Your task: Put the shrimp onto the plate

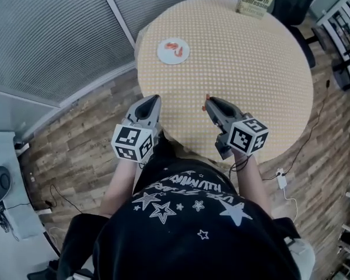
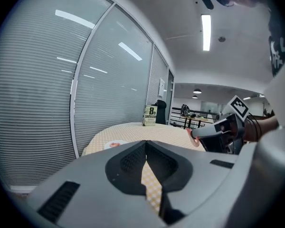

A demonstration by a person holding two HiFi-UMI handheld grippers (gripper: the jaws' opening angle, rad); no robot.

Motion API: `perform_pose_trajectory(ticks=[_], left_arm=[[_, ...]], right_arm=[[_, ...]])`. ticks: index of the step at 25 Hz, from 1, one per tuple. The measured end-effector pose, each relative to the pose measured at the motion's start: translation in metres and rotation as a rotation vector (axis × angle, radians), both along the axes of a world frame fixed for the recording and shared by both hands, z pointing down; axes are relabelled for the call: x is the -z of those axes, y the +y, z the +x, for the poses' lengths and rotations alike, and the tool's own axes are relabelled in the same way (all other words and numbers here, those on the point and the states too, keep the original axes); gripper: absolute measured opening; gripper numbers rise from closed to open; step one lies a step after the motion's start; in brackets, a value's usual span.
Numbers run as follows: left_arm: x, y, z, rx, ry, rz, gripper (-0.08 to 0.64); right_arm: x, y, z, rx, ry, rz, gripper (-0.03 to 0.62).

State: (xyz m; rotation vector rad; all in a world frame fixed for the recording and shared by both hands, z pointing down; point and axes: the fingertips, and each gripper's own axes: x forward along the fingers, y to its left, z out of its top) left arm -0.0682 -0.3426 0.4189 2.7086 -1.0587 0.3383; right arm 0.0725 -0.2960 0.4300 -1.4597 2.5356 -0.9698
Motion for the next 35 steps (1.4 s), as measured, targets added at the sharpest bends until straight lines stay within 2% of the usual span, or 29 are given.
perform_pose_trajectory(ticks=[7,20,35], left_arm=[[0.0,-0.051,-0.004,-0.052,0.003,-0.002,0.008],[-0.023,-0.131,-0.025,-0.037,-0.007,-0.025,0.008],[-0.05,-0.187,-0.035,-0.027,-0.008,-0.079,0.008]], right_arm=[[0.0,-0.048,-0.022,-0.011,0.016,-0.013,0.061],[-0.022,-0.139,-0.043,0.019,0.106,-0.085,0.061],[-0.066,-0.22,-0.062,0.045,0.178,-0.167,0.061]])
